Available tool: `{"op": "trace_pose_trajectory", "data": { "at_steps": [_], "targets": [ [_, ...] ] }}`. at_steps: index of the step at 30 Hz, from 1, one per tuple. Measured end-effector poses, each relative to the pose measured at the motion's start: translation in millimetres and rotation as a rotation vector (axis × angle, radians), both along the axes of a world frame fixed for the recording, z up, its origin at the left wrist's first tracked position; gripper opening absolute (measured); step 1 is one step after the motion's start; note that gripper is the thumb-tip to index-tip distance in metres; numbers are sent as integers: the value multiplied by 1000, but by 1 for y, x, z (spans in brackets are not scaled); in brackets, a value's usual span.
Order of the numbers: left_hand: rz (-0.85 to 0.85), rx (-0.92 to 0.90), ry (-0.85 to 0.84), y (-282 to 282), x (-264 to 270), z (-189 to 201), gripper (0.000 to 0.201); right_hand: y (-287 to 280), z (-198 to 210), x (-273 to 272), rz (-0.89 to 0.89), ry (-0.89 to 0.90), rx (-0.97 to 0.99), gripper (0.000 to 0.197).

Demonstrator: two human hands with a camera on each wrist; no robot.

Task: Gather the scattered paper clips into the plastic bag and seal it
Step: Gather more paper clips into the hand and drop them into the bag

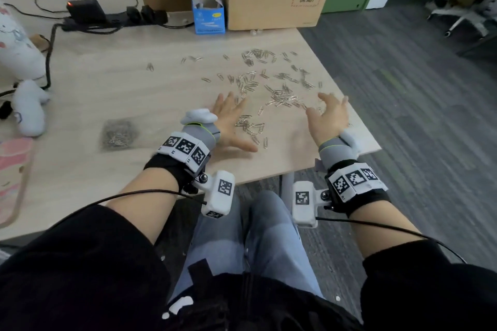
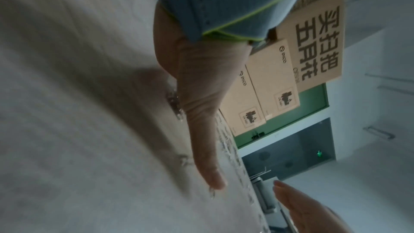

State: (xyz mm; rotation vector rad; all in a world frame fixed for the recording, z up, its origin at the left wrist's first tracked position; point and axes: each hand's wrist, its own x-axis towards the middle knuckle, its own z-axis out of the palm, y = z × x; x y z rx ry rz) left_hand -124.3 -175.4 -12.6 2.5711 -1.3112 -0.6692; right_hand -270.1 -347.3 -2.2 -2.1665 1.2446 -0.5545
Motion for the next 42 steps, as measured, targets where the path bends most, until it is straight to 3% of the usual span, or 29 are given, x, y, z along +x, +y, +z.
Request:
{"op": "trace_pose_trajectory", "data": {
  "at_steps": [3, 6, 11, 17, 22, 26, 29, 33, 38, 42],
  "targets": [
    [-15, 76, -95, -9, -10, -14, 115, -14, -9, -7, -64, 273, 21, 63],
    [-32, 108, -138, -22, -9, -16, 106, -21, -20, -6, -3, 260, 117, 66],
    [-67, 111, -177, -33, -4, -18, 97, -6, -23, 1, 312, 247, 98, 51],
    [-51, 55, -111, -46, -5, -16, 94, 11, -10, 16, 525, 160, 156, 44],
    [72, -156, -77, -48, 25, 0, 94, -1, -4, 21, 384, 48, 150, 50],
    [171, -163, -74, -46, 49, 1, 94, -23, -7, 29, 279, 201, 110, 53],
    [150, -86, -71, -49, 55, -7, 98, -29, -13, 38, 339, 312, 122, 51],
    [91, -95, -67, -58, 47, -15, 96, -20, -12, 47, 530, 183, 138, 41],
    [78, -368, 13, -72, 51, -9, 100, -20, -13, 55, 398, -56, 180, 27],
    [44, -351, -27, -81, 55, -4, 98, -27, -16, 64, 414, 27, 64, 38]
  ]
}}
